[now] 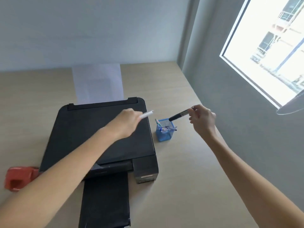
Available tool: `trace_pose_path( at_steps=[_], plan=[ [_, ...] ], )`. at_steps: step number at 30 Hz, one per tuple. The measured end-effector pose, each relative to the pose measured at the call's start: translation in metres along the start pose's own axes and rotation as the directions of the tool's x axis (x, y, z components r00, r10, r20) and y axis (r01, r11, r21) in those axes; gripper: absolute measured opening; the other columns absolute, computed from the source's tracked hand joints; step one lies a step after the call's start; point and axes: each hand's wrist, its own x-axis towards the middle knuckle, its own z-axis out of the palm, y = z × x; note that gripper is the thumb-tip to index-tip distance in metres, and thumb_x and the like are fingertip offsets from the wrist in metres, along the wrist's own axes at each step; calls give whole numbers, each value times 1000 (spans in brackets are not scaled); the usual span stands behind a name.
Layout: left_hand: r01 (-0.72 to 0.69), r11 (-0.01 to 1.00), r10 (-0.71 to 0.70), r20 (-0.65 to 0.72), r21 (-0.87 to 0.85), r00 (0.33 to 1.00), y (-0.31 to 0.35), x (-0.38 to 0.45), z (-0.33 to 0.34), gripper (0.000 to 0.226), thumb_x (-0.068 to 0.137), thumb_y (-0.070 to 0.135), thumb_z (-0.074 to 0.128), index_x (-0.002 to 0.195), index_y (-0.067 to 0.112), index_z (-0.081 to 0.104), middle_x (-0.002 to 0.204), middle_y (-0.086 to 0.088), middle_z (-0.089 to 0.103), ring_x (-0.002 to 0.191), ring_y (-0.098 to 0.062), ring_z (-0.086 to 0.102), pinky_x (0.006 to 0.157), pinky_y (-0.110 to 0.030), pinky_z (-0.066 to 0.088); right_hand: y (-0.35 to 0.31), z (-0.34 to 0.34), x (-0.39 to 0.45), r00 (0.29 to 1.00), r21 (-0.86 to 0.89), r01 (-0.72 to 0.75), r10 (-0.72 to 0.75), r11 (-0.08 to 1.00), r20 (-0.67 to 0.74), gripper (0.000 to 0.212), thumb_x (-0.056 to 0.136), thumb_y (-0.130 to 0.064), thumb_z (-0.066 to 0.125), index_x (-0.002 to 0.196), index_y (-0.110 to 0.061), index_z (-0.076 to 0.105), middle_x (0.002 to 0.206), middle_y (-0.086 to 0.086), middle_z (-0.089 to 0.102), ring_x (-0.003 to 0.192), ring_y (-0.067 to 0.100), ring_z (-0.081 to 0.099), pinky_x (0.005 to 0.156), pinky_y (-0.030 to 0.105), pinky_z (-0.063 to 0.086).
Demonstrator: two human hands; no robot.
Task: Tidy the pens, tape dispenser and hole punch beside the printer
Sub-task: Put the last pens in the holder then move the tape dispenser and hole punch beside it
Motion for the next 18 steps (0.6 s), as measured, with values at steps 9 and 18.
trace_pose_path(
  at_steps=[9, 18],
  plan=[
    [168, 982, -188, 304, 92, 934, 51, 138, 95, 28, 87, -3, 60, 65, 7, 47, 75, -11, 61, 80, -37, 62, 53, -29, 39, 51, 69, 43, 912, -256, 245, -133, 935, 389, 18, 89, -8, 53, 78, 3, 61, 78, 19, 67, 68, 38, 59, 63, 43, 50],
    [17, 954, -114, 306, 300, 945, 42, 154, 136, 23, 90, 6, 63, 112, 0, 59, 117, -17, 54, 106, -38, 62, 84, -42, 51, 78, 87, 37, 838, -318, 300, -90, 899, 538, 13, 92, -8, 54, 97, -3, 64, 90, 17, 65, 70, 31, 55, 61, 31, 40]
  ],
)
